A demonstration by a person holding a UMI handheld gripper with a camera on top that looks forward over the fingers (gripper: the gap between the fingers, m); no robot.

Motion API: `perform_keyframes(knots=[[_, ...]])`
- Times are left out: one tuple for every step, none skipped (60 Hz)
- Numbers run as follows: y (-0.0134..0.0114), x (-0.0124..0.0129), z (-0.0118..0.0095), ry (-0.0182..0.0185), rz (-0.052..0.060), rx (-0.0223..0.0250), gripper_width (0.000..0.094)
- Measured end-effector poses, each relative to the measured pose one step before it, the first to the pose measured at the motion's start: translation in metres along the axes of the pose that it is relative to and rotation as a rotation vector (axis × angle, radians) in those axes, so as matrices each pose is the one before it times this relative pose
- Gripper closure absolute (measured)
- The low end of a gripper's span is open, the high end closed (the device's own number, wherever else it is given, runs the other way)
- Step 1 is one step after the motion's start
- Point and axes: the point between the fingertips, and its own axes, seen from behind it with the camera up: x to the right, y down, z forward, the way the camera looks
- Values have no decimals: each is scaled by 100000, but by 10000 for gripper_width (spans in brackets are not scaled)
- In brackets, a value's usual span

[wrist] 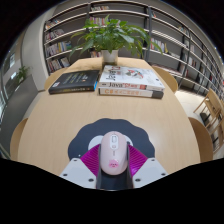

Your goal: Arrange mouse

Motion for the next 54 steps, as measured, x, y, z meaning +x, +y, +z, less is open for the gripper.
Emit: perform_keyframes(knots=[[76, 37, -44, 144, -173, -344, 571], [13, -8, -26, 62, -22, -238, 559], [-121, 6, 17, 72, 164, 402, 548], [30, -1, 46, -21, 11, -102, 532], [-151, -69, -798, -74, -45, 767, 517], [213, 48, 816, 38, -423, 138, 506], [18, 21, 180, -44, -549, -54, 494], [-170, -62, -210, -59, -126, 501, 483], [4, 24, 56, -13, -251, -123, 473], [29, 38, 28, 62, -60, -283, 463], [5, 78, -6, 207, 198, -285, 445], [-25, 166, -28, 560, 358, -230, 404], [6, 288, -112, 1026, 244, -494, 343], [21, 266, -145, 1067, -35, -608, 278], [-41, 322, -192, 1208, -221, -408, 217], [30, 211, -99, 772, -404, 251, 168], [-192, 139, -548, 407, -315, 116, 140], [-321, 133, -425, 370, -157, 639, 124], [-451, 63, -477, 98, 39, 984, 123], [-496, 12, -558, -127, 194, 1118, 125], [-503, 14, -599, -233, 257, 1179, 125], [-491, -10, -665, -272, 316, 1052, 124], [-489, -30, -343, -220, 426, 1248, 123], [-579, -17, -586, -124, 381, 978, 125], [-493, 75, -1257, -448, 407, 786, 124], [-513, 2, -961, -355, 361, 880, 125], [-534, -9, -988, -371, 259, 847, 125], [-542, -12, -1012, -273, 204, 878, 123], [-604, -98, -662, -71, 296, 1215, 122], [-615, -16, -1056, -115, 157, 1183, 124], [-650, -107, -843, 30, 164, 1343, 122], [-597, 79, -1277, -217, -52, 1008, 123], [-545, -26, -1074, -152, -43, 1216, 123], [-475, -58, -1040, -269, -165, 1044, 122], [-449, -88, -1026, -314, -136, 1003, 123], [-367, -197, -757, -191, 38, 1308, 124], [-365, -99, -956, -264, 29, 995, 123], [-289, -80, -934, -211, 34, 758, 122], [-122, -118, -895, -256, -106, 568, 124], [-260, -45, -937, -302, -303, 124, 123], [-94, -42, -875, -194, -334, 306, 123], [-62, -43, -792, -41, -313, 400, 123], [-41, -37, -803, -46, -284, 472, 122], [-8, -31, -795, -60, -319, 562, 122], [31, -26, -739, -29, -284, 624, 125], [50, 14, -746, 62, -233, 592, 125], [413, 8, -749, 164, -186, 791, 122], [100, 8, -699, 143, -261, 346, 122], [-45, 57, -730, -30, -239, 187, 122], [143, 3, -625, 11, -162, 386, 122], [142, -6, -599, -4, -53, 375, 123], [192, -8, -598, -120, 33, 338, 124], [221, -77, -570, -279, 108, 280, 124], [235, -98, -545, -393, 165, 194, 124]])
